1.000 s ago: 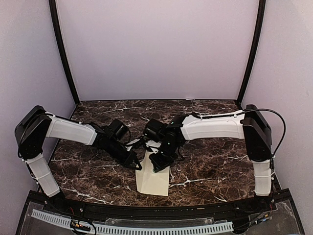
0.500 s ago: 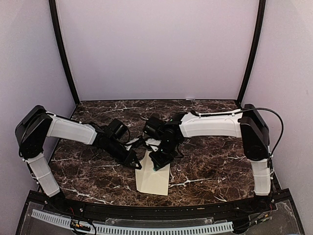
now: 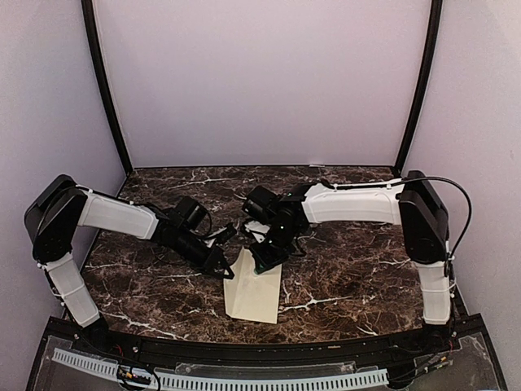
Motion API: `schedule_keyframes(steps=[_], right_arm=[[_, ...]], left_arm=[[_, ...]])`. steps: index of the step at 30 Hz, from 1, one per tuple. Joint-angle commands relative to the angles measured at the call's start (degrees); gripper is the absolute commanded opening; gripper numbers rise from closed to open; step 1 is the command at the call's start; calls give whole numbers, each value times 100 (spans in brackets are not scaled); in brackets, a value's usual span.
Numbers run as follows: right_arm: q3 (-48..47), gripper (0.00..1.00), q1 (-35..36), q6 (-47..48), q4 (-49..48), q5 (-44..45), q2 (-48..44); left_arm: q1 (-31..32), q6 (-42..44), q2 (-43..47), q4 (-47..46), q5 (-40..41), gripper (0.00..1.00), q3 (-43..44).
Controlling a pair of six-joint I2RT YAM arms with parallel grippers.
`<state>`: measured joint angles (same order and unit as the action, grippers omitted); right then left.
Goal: Place the letter into the envelope and seal it
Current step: Paint the envelope at the center of the board.
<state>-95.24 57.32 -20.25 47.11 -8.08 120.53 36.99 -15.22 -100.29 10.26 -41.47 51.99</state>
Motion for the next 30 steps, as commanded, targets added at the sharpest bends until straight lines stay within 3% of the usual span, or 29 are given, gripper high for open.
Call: schedule_keyframes(steps=[1,14,30], right_arm=[[-90,3,-66,-59,-246,184,114],[-119,3,-45,-20,-207,150,191],[326,2,460,-163,237,300,-161]], left_arm=[[18,31,-4,9,-441,0,-92],[18,37,-12,73,-291,0,-71],[-62,-165,80,-150,-165,0,-178]])
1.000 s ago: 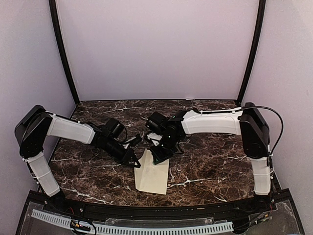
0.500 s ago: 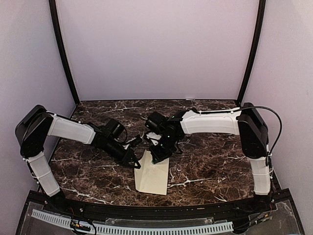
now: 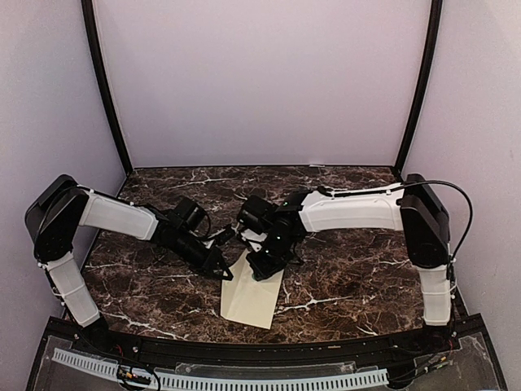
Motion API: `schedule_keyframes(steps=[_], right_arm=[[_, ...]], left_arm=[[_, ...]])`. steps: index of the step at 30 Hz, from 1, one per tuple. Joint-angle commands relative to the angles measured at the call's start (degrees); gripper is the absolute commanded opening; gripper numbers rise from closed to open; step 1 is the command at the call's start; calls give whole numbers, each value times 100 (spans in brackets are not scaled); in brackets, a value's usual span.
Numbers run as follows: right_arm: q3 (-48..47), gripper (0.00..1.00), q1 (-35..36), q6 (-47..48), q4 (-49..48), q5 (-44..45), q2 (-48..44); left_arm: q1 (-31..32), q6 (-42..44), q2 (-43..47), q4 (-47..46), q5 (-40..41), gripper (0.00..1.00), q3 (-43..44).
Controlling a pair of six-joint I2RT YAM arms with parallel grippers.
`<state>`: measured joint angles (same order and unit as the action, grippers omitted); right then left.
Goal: Place the letter into the envelope and seal it
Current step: Paint the envelope at the center of the board.
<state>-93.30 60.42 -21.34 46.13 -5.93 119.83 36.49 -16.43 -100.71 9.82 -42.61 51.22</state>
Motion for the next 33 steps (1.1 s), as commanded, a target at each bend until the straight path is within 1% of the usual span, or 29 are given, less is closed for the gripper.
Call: schedule_keyframes(steps=[1,6,15,17,23,24,26,27,28,29,30,32,33], right_arm=[[121,2,158,-54,348,72,-99],[21,2,260,-71,499,29,-114],[76,1,424,-141,526,-363,-232],[151,1,426,-185,374,-494,-352],[523,1,364,-422,-555,-1072,-1028],[639,1,326,-456,-735,-1117,-1183],[992,1,230,-523,-1158,-1187,-1514],[1200,1,171,-571,-1429,-1268,-1705],[1456,1,104,-618,-1736,-1350,-1897],[1700,1,42,-673,-2091,-1424,-2122],[1984,1,-26,-738,-2442,-1504,-2411],[2507,1,-180,-887,-3231,-1719,-2813],[2768,1,-240,-966,-3621,-1804,-3013]], left_arm=[[-11,-45,121,-109,-57,0,-107],[-19,-45,146,-104,-20,0,-104],[-45,-47,175,-114,25,0,-111],[-50,-45,201,-105,31,0,-105],[-54,-36,269,-83,99,0,-91],[-59,-36,297,-85,118,3,-88],[-74,-32,405,-97,248,13,-94],[-99,-30,461,-102,312,25,-106],[-116,-21,613,-107,470,32,-113],[-155,-16,800,-137,546,45,-141],[-175,-11,909,-160,709,55,-179],[-287,-17,1290,-249,973,61,-242],[-320,-26,1591,-309,1083,62,-260]])
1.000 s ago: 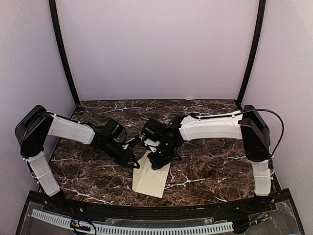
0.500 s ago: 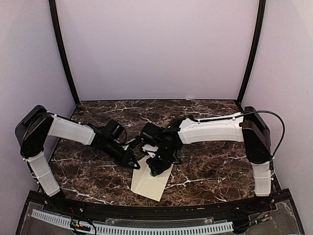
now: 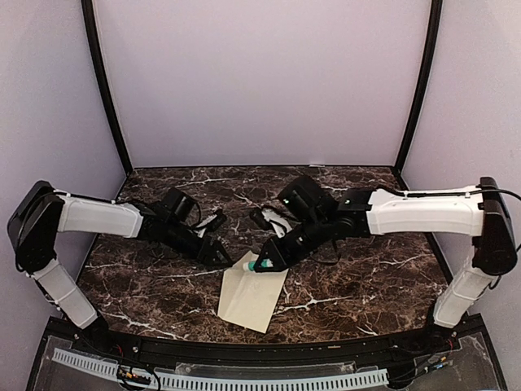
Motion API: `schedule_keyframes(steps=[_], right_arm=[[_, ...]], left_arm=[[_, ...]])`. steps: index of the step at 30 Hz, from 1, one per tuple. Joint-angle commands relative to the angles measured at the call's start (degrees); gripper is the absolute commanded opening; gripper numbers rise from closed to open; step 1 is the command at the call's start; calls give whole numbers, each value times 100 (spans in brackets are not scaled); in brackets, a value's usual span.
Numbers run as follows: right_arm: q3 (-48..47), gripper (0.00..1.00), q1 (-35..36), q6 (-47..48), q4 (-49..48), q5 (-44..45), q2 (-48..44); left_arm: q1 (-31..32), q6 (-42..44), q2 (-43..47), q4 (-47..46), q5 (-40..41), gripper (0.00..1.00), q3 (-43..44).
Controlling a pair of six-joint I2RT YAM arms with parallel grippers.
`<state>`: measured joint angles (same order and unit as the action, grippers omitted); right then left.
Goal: Place the letter into the envelope and seal it
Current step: Paint the envelope at the center of the board, then unscrew the solid glue.
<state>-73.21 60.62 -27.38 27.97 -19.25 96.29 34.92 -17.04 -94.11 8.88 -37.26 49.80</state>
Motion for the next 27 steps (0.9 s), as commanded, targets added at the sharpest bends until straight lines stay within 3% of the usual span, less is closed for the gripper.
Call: schedule_keyframes(steps=[1,4,10,12,17,27], right_arm=[[983,1,-325,-438,-2224,-560,-830],[1602,2,-487,-629,-3366,-891,-1246],[1904,4,-508,-736,-4679,-1170,-1585],[1918,4,-508,-737,-4984,-1275,-1628],[1833,5,-492,-646,-5299,-1461,-1705],[1813,6,-431,-518,-5209,-1688,-1810]], left_arm=[[-220,-25,1110,-327,756,63,-194],[-271,-327,2058,-828,1058,65,-467],[-207,-1962,3230,-2326,43,66,-842],[-17,-2335,3383,-2507,-46,75,-810],[767,-2460,3333,-2220,106,81,-460],[1193,-2979,2895,-2814,-195,83,-223]])
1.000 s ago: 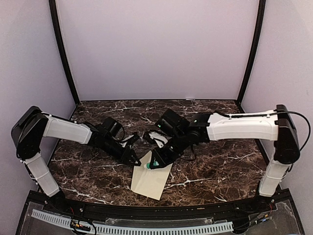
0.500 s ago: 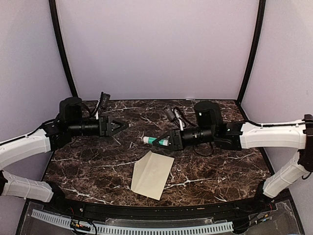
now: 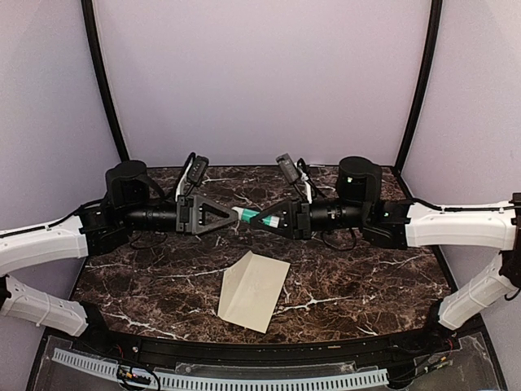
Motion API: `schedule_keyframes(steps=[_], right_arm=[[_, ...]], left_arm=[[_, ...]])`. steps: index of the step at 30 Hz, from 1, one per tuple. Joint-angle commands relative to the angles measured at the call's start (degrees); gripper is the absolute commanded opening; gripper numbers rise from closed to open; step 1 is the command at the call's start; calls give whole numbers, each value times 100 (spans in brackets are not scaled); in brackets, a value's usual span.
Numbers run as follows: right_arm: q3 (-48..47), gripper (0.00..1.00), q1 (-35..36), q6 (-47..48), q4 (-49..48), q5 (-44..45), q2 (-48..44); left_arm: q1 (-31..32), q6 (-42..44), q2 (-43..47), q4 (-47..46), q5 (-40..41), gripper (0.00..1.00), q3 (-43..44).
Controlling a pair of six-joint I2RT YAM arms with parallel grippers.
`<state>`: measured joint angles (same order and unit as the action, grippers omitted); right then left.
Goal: Place the letter into the envelope and seal it
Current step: Unscrew the solid glue.
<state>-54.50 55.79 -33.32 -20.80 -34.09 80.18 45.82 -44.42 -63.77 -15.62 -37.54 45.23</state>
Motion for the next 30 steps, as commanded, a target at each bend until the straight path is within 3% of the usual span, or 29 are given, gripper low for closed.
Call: schedule_keyframes(steps=[1,7,14,18,23,27,30], right_arm=[[-60,6,62,91,-322,-218,-204],[-69,6,121,211,-197,-251,-211],[-51,6,147,307,-50,-115,-283],[-88,6,154,405,100,-63,-284],[-186,6,158,505,275,-15,-237],[-219,17,150,511,254,63,-249],[-212,37,151,510,208,93,-264]], left_arm=[[133,-294,-214,-425,-175,83,243],[243,-525,-446,-719,-184,77,362],[290,-712,-626,-853,-331,41,443],[310,-782,-687,-922,-424,32,461],[333,-891,-820,-1029,-580,13,476],[348,-934,-799,-1144,-533,1,421],[348,-909,-722,-1173,-427,0,367]])
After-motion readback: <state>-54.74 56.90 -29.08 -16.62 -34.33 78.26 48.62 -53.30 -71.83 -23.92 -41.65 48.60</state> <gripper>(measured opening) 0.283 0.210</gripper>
